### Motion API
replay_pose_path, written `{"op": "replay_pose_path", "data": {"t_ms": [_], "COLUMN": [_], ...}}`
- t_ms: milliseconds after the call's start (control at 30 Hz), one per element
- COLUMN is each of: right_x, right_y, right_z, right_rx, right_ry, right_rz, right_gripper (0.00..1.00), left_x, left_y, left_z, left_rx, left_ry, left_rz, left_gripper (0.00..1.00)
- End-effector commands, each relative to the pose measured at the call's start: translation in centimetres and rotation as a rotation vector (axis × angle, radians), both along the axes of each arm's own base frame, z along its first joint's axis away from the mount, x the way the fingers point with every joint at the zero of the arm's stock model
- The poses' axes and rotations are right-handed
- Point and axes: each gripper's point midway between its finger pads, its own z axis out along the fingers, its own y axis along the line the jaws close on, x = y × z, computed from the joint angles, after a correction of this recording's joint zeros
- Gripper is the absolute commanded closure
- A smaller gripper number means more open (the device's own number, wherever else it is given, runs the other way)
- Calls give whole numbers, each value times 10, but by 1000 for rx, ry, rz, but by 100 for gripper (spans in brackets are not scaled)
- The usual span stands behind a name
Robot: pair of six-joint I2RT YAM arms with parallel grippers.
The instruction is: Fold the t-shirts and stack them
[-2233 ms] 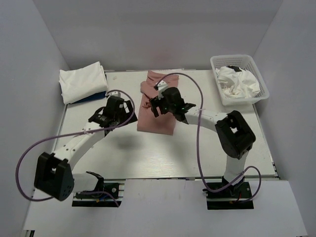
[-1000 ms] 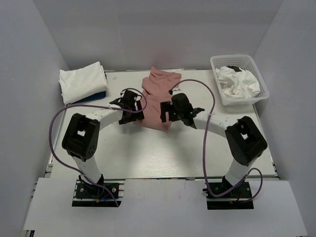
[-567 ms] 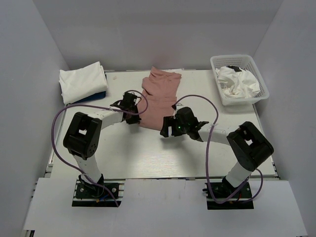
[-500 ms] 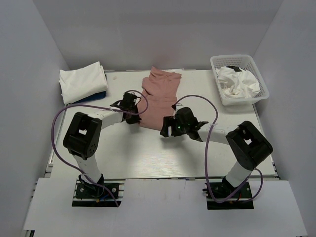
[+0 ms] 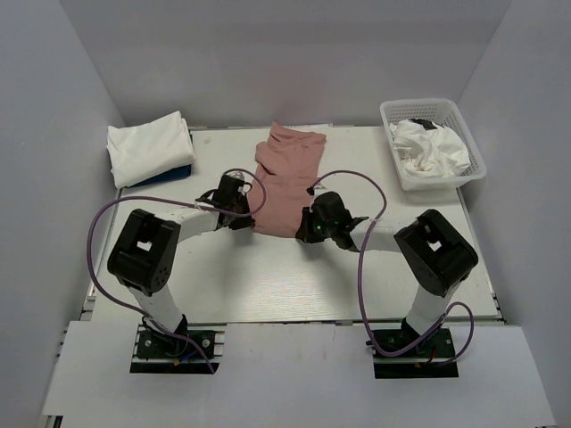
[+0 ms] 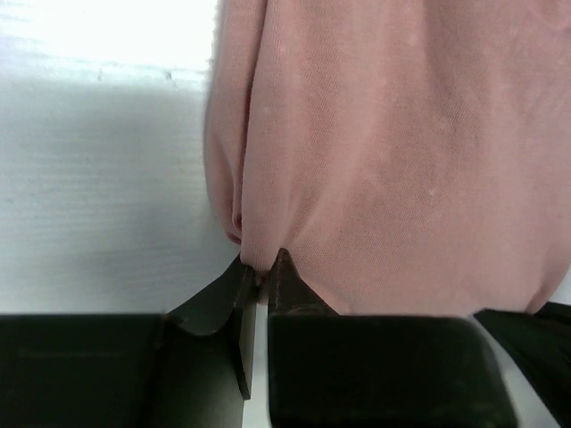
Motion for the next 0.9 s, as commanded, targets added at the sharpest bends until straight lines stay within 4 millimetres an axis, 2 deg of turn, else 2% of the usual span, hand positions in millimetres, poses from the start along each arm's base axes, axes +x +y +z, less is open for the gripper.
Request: {"op": "replay_pose_path", "data": {"t_ms": [0, 33, 67, 133, 167, 200, 233, 267, 300, 333, 400, 433, 500, 533, 567, 633, 700, 733, 767, 800, 867], "right_x": [-3, -6, -6, -20, -24, -34, -40, -57, -60, -77, -90, -102, -114, -118, -122, -123, -121, -119, -109, -109, -100], "right_y": [1, 0, -1, -11, -13, -17, -19, -25, -27, -33, -34, -34, -35, -35, -33, -32, -32, -33, -33, -35, -34], "right_z": [5, 7, 22, 18, 42, 41, 54, 67, 74, 77, 92, 101, 111, 131, 139, 168, 182, 183, 193, 186, 188], "right_rx": [-1, -7, 9, -18, 11, 5, 29, 34, 40, 38, 66, 91, 112, 153, 179, 232, 247, 241, 237, 213, 205], "right_ry": [0, -2, -34, -10, -48, -42, -57, -53, -59, -16, -14, 0, 17, -24, -32, -90, -110, -109, -131, -102, -92], "right_rz": [15, 19, 23, 29, 35, 46, 54, 83, 82, 109, 136, 168, 204, 220, 240, 254, 243, 233, 197, 187, 156], "right_gripper": [94, 100, 100, 100, 100, 100, 100, 100, 100, 100, 100, 100, 100, 100, 100, 100, 100, 100, 100, 100, 100], "left_x": [-26, -29, -35, -44, -54, -59, -68, -81, -84, -98, -111, -123, -134, -137, -143, -144, -144, -138, -136, -129, -122], "left_y": [0, 1, 2, -2, -6, -7, -10, -15, -15, -20, -26, -30, -28, -30, -26, -29, -27, -26, -25, -24, -24], "left_z": [1, 1, 1, 10, 23, 31, 38, 55, 64, 67, 85, 104, 115, 127, 139, 163, 177, 190, 194, 196, 199], "left_rx": [-11, -12, -19, -50, -82, -107, -121, -165, -184, -213, -272, -319, -341, -352, -366, -392, -397, -398, -392, -373, -365], "left_ry": [50, 48, 54, 44, 21, 8, 5, -16, -41, -29, -52, -83, -98, -119, -133, -186, -214, -250, -259, -261, -262], "left_rz": [-29, -28, -35, -49, -74, -78, -100, -120, -128, -155, -180, -213, -214, -226, -222, -239, -234, -220, -210, -189, -164], "left_gripper": [100, 100, 100, 100, 100, 100, 100, 100, 100, 100, 100, 100, 100, 100, 100, 100, 100, 100, 100, 100, 100]}}
